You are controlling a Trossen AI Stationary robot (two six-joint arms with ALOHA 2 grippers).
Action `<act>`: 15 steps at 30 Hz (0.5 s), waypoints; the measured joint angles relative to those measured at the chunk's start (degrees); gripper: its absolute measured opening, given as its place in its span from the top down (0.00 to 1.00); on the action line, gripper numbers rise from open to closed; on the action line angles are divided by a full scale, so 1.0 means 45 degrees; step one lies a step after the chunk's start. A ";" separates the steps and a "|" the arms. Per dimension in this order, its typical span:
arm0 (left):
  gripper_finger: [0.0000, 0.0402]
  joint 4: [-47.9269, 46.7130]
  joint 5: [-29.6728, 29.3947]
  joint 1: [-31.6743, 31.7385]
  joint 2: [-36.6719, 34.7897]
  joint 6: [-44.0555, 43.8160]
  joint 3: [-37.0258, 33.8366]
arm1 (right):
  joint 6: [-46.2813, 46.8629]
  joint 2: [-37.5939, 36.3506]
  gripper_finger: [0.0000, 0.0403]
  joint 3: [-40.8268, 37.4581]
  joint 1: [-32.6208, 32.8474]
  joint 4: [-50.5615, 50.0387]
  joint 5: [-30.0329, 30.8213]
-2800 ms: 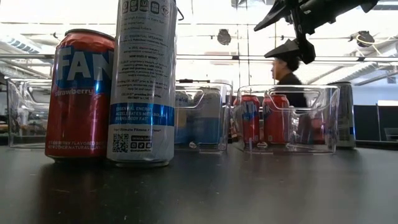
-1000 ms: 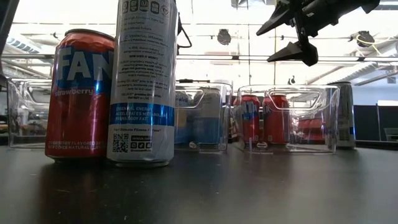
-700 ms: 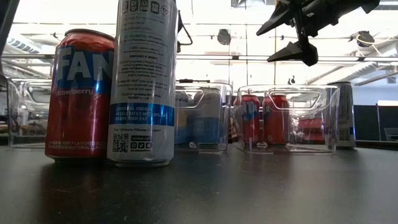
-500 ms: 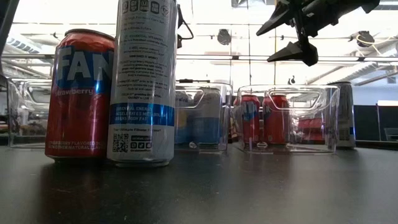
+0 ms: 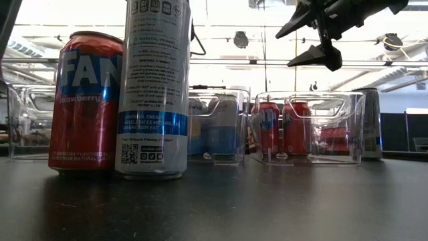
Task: Sort soda cans
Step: Put the top left white-blue soda can into the left transparent bin
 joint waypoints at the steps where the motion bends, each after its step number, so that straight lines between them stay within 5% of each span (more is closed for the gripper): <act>1: 0.22 0.0014 0.0003 0.0040 0.0000 -0.0005 -0.0116 | 0.0000 0.0000 0.17 0.0000 -0.0002 0.0002 -0.0002; 15: 0.22 0.1223 0.0291 0.0112 -0.0005 0.0024 -0.0900 | 0.0019 0.0000 0.17 0.0000 0.0000 0.0003 -0.0002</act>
